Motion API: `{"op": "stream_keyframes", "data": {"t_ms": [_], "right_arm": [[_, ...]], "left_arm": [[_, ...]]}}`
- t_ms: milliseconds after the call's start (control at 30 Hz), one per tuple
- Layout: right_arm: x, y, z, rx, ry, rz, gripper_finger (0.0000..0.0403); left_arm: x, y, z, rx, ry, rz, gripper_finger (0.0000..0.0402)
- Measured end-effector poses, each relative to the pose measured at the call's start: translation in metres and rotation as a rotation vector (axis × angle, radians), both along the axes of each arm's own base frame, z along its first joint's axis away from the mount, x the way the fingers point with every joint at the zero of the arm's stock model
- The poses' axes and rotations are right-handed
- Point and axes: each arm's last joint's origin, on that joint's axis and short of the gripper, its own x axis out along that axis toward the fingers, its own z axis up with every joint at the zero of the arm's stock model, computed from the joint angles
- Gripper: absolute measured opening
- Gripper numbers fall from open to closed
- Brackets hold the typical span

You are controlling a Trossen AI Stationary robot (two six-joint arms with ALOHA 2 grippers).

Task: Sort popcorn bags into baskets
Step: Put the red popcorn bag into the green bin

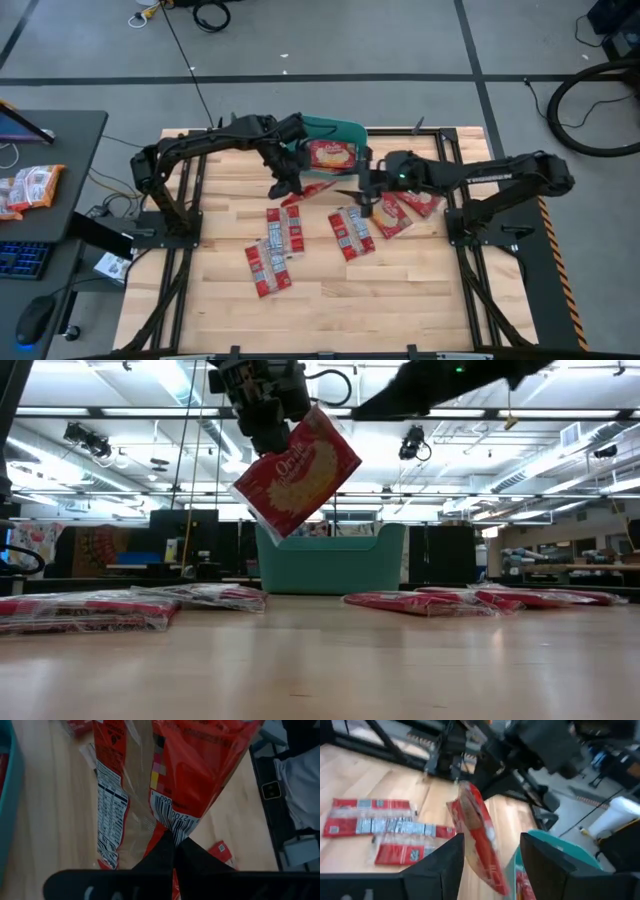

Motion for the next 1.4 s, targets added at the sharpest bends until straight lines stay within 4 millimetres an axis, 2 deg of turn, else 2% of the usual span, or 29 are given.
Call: {"op": "stream_keyframes", "data": {"t_ms": [200,367,467,600,833,967,1100,1200,1400], "right_arm": [[0.035,-0.006,-0.004,-0.021,0.149,0.038,0.0197],[0.054,-0.008,-0.011,0.009,0.23,0.096,0.0188],[0.061,-0.008,-0.018,0.012,0.261,0.1,0.0166],[0.062,-0.009,-0.023,0.015,0.29,0.096,0.0114],[0.059,-0.007,-0.022,0.013,0.31,0.089,0.0031],[0.057,-0.008,-0.024,0.017,0.344,0.075,0.0025],[0.054,-0.009,-0.027,-0.006,0.394,0.013,0.0038],[0.052,-0.009,-0.029,-0.008,0.419,0.005,0.0039],[0.046,-0.014,-0.024,-0.02,0.426,-0.038,0.0027]], "left_arm": [[0.0,-0.004,0.0,0.011,0.007,-0.023,0.0007],[0.001,-0.006,-0.001,0.023,0.007,-0.034,0.0007],[0.001,-0.007,-0.001,0.023,0.007,-0.038,0.0007],[0.001,-0.007,-0.001,0.019,0.009,-0.035,0.0011],[0.004,-0.009,-0.001,0.054,0.019,-0.007,0.0042],[0.007,-0.01,-0.001,0.142,0.037,0.033,0.0071],[0.003,-0.01,0.001,0.273,0.089,0.082,0.011],[-0.005,-0.011,0.01,0.357,0.108,0.122,0.0131],[-0.026,-0.017,0.048,0.471,-0.022,0.189,0.0138]]}}
